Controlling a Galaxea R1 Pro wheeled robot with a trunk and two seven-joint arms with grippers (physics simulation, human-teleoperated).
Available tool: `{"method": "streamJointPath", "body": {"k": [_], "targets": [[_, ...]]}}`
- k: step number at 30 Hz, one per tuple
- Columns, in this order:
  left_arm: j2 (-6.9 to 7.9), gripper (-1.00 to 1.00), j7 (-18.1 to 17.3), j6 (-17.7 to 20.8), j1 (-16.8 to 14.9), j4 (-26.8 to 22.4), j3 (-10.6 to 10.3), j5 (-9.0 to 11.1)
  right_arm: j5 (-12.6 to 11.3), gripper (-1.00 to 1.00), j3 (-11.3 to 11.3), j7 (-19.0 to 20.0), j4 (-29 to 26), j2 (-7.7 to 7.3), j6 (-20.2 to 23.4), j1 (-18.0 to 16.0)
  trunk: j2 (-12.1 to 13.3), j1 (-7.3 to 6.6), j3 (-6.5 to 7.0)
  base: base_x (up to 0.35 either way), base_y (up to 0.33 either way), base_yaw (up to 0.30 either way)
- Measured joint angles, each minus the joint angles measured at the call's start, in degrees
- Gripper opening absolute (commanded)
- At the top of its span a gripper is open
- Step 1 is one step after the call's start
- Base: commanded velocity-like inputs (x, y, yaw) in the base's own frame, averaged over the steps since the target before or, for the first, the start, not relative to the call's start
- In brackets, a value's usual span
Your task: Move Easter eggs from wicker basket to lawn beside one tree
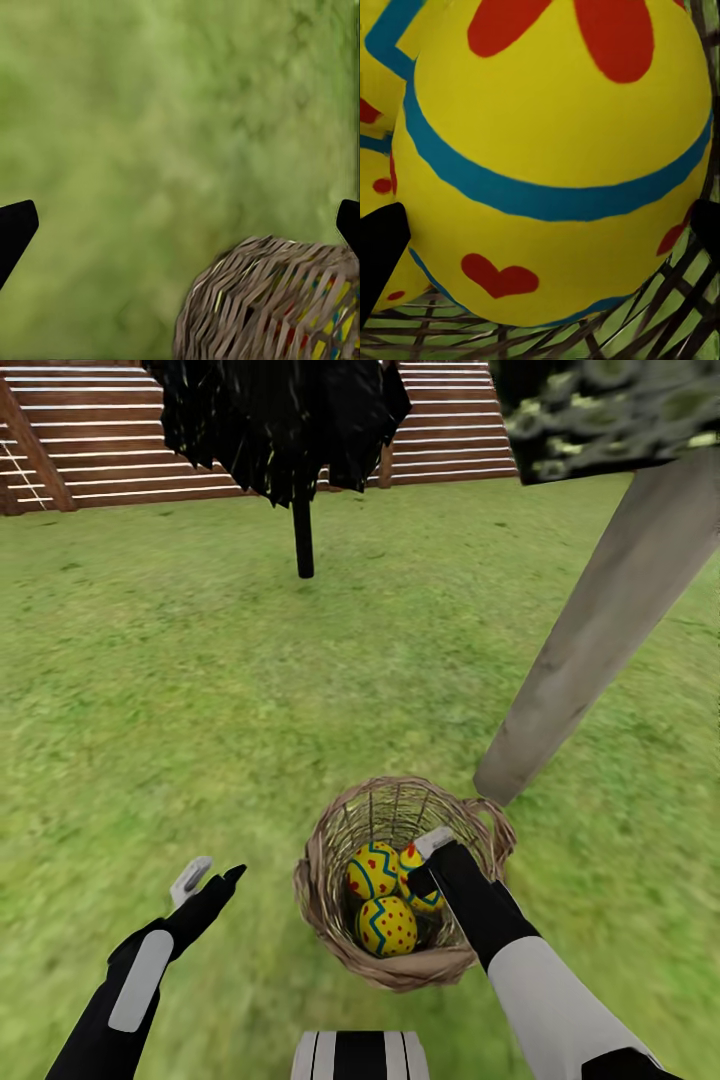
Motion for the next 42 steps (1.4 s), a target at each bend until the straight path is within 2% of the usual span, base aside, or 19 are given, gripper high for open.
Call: {"method": "streamJointPath", "body": {"k": [10,13,16,18,21,22,24,26,29,32,34,35,39,42], "targets": [[0.06,1.00,0.1,0.1,0.0,0.0,0.0,0.0,-0.2,-1.00,-0.1,0.3,0.0,-0.10,0.1,0.0,0.1,-0.26,2.22,0.000,0.000,0.000],[0.12,1.00,0.2,0.1,0.0,0.0,0.0,0.0,0.0,-1.00,-0.3,1.7,-3.4,-0.17,0.6,0.2,0.2,-0.34,2.88,0.000,0.000,0.000],[0.15,1.00,0.2,0.1,0.0,0.0,0.0,0.0,0.1,-1.00,-0.2,6.9,-6.1,-0.18,1.9,0.6,0.2,-0.41,3.55,0.000,0.000,0.000],[0.15,1.00,0.2,0.1,0.0,0.0,0.0,-0.1,0.0,-1.00,-0.2,12.6,-6.9,-0.20,2.5,0.7,0.2,-0.47,3.99,0.000,0.000,0.000],[0.15,1.00,0.2,0.1,0.0,0.0,0.0,-0.1,0.0,-1.00,-0.2,23.3,-8.6,-0.56,5.4,0.7,0.3,-0.54,4.66,0.000,0.000,0.000],[0.14,1.00,0.2,0.1,0.0,0.0,0.0,-0.1,0.1,-1.00,-0.2,26.4,-9.0,-1.23,5.7,0.7,0.3,-0.57,4.88,0.000,0.000,0.000],[0.15,1.00,0.2,0.1,0.0,0.0,0.0,-0.1,0.1,-1.00,-0.3,29.8,-11.0,-2.40,7.4,0.7,0.3,-0.62,5.32,0.000,0.000,0.000],[0.14,1.00,0.2,0.1,0.0,0.0,0.0,-0.1,0.1,-1.00,-0.3,33.4,-14.2,-4.83,8.1,0.7,0.3,-0.67,5.77,0.000,0.000,0.000],[0.07,1.00,0.2,0.1,0.0,0.0,0.0,-0.1,0.4,-1.00,-1.1,43.5,-15.4,-11.61,8.1,0.7,0.4,-0.75,6.43,0.000,0.000,0.000],[0.07,1.00,0.3,0.1,0.0,0.0,0.0,-0.1,0.1,-1.00,-7.0,52.3,-15.5,-15.97,8.0,0.7,0.4,-0.83,7.10,0.000,0.000,0.000],[0.06,1.00,0.3,0.1,0.0,0.0,0.0,-0.1,-0.2,-1.00,-7.7,55.8,-15.5,-18.26,8.0,0.7,0.5,-0.88,7.54,0.000,0.000,0.000],[0.06,1.00,0.3,0.1,0.0,0.0,0.0,-0.1,-0.3,-1.00,-7.8,58.1,-15.5,-19.05,7.9,0.7,0.5,-0.90,7.76,0.000,0.000,0.000],[0.19,1.00,0.3,0.1,0.0,-0.1,0.0,0.0,-0.3,-1.00,-8.7,64.1,-15.5,-20.40,7.5,0.7,0.5,-1.01,8.65,0.000,0.000,0.000],[0.23,1.00,0.3,0.1,0.0,-0.2,0.0,0.0,-0.4,-1.00,-8.8,67.4,-15.5,-20.83,7.2,0.7,0.6,-1.08,9.31,0.000,0.000,0.000]]}}
